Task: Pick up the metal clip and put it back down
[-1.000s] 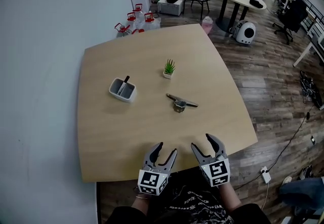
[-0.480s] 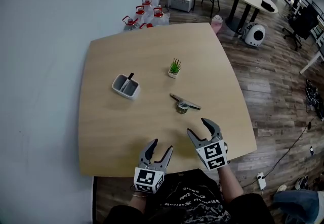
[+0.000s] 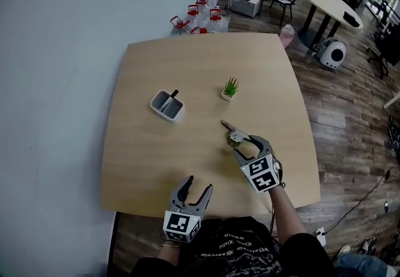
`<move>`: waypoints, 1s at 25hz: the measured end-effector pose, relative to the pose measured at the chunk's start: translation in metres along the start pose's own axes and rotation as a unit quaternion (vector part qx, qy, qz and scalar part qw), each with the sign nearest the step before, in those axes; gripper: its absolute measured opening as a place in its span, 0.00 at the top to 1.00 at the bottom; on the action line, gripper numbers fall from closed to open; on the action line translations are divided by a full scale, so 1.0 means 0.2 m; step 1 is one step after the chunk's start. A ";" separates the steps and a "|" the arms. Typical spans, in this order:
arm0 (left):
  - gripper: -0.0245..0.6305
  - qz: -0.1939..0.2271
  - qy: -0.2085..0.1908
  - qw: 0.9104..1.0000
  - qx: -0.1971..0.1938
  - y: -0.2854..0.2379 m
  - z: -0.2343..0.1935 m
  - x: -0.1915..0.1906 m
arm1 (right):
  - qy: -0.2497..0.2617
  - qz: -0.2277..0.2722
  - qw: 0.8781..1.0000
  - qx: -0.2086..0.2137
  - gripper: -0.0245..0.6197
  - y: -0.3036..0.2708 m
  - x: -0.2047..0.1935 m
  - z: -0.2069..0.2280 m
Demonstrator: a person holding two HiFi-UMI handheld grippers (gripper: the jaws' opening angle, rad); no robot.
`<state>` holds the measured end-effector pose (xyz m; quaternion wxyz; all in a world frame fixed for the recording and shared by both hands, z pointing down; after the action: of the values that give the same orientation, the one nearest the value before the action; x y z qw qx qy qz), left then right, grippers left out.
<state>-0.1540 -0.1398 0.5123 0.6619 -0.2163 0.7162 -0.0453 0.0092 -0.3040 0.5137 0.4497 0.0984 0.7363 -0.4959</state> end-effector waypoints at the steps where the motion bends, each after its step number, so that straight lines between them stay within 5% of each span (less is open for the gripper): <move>1: 0.58 0.000 0.002 1.000 0.006 0.00 0.00 0.01 | 0.007 -0.008 1.000 0.006 0.52 -0.02 0.01 0.01; 15: 0.58 -0.018 0.014 0.999 0.042 -0.03 -0.03 0.00 | 0.058 -0.098 0.991 0.063 0.52 -0.41 -0.07 0.11; 25: 0.58 -0.024 0.027 0.999 0.020 -0.06 0.03 0.01 | 0.084 -0.150 0.981 0.088 0.55 -0.54 -0.11 0.15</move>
<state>-0.1457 -0.1506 0.5144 0.6455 -0.2188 0.7273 -0.0811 -0.0247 -0.3755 0.5954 0.2968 0.0676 0.7310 -0.6107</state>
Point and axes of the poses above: the fingertips, and each gripper's own axes: y backward along the fingers, z to its right, x out of its top, the point moved 7 cm from there along y, backward along the fingers, and after that the axes turned 6 degrees about x, right-handed, at the moved point
